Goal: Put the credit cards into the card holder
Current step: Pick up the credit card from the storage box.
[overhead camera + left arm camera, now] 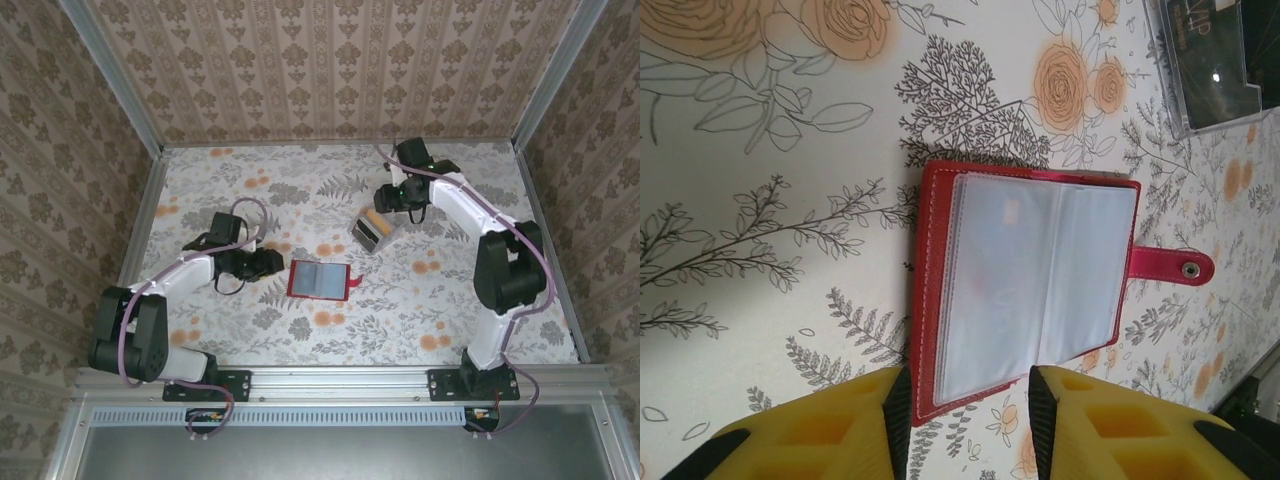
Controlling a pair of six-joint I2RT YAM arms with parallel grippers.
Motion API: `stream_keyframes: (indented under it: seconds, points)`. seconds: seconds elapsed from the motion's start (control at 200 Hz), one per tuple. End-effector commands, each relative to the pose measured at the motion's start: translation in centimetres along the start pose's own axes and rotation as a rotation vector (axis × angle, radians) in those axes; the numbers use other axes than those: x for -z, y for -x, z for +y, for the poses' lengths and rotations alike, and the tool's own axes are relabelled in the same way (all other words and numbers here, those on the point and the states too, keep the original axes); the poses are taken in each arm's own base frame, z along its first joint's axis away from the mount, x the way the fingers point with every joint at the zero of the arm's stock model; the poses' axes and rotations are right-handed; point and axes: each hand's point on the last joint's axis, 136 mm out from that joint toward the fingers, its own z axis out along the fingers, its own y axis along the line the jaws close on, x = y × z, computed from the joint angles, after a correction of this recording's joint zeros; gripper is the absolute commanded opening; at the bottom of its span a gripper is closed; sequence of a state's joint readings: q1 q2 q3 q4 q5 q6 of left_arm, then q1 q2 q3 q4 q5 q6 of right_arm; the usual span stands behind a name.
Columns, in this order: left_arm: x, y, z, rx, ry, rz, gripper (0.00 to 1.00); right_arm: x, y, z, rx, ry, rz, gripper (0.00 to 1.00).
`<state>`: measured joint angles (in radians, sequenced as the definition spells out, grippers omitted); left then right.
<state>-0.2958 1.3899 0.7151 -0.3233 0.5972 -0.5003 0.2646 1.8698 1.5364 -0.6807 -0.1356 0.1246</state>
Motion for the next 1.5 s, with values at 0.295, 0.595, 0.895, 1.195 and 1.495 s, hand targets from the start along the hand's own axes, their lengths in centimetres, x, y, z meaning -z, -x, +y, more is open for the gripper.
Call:
stream_keyframes:
  seconds: [0.295, 0.595, 0.895, 1.195, 1.495]
  points:
    - [0.4, 0.3, -0.7, -0.015, 0.005, 0.007, 0.39, -3.3, -2.3, 1.1, 0.076, 0.079, 0.180, 0.57]
    - [-0.1, 0.1, -0.8, -0.013, 0.000, 0.015, 0.39, -3.8, -3.8, 2.1, 0.085, 0.155, 0.245, 0.58]
    - [-0.6, 0.0, -1.3, -0.015, -0.015, 0.019, 0.39, -1.9, -2.8, 5.1, 0.038, 0.337, 0.194, 0.56]
    - [-1.0, -0.3, -1.3, -0.008, -0.019, 0.021, 0.39, -1.7, -2.3, 5.5, -0.035, 0.441, 0.181, 0.50]
    - [-1.3, -0.5, -1.4, -0.009, -0.019, 0.029, 0.39, -2.1, -2.9, 5.1, -0.047, 0.423, 0.200, 0.32]
